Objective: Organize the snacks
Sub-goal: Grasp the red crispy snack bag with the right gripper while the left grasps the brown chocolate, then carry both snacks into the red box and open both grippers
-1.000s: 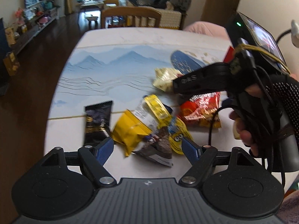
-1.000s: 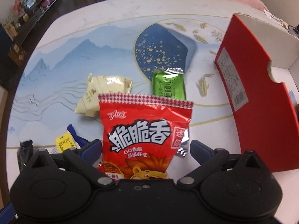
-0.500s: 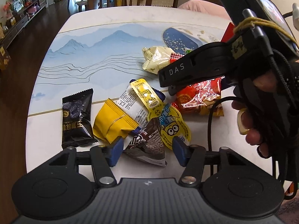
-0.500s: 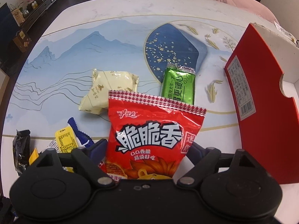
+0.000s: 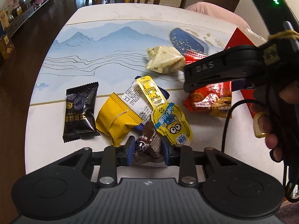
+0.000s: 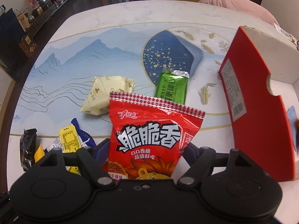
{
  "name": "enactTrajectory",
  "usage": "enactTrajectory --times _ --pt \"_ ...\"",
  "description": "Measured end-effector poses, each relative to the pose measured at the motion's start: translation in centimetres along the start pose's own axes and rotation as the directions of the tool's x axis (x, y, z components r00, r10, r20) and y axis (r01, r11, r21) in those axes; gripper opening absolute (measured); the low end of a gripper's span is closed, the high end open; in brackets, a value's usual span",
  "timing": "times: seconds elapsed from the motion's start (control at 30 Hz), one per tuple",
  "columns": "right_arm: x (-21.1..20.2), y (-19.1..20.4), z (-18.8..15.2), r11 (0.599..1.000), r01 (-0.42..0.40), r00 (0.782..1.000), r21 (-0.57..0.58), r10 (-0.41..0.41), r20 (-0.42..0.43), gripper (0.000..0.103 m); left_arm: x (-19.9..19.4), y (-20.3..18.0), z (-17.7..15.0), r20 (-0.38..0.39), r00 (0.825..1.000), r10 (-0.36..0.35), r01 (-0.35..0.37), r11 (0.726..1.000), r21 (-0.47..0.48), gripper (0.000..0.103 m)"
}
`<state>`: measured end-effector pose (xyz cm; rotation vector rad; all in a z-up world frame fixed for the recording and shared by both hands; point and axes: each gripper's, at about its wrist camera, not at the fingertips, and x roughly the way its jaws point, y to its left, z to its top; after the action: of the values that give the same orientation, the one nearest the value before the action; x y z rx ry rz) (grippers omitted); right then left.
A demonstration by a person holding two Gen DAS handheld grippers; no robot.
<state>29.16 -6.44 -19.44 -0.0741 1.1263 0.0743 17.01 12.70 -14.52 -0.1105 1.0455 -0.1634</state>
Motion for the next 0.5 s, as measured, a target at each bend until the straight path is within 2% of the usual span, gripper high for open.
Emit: enactTrajectory --times 0.5 --pt "-6.1 -4.1 -1.5 0.993 -0.115 0.993 0.034 0.114 0.023 0.078 -2.4 0.0 -0.5 0.046 0.999 0.004 -0.002 0.999 -0.043 0.025"
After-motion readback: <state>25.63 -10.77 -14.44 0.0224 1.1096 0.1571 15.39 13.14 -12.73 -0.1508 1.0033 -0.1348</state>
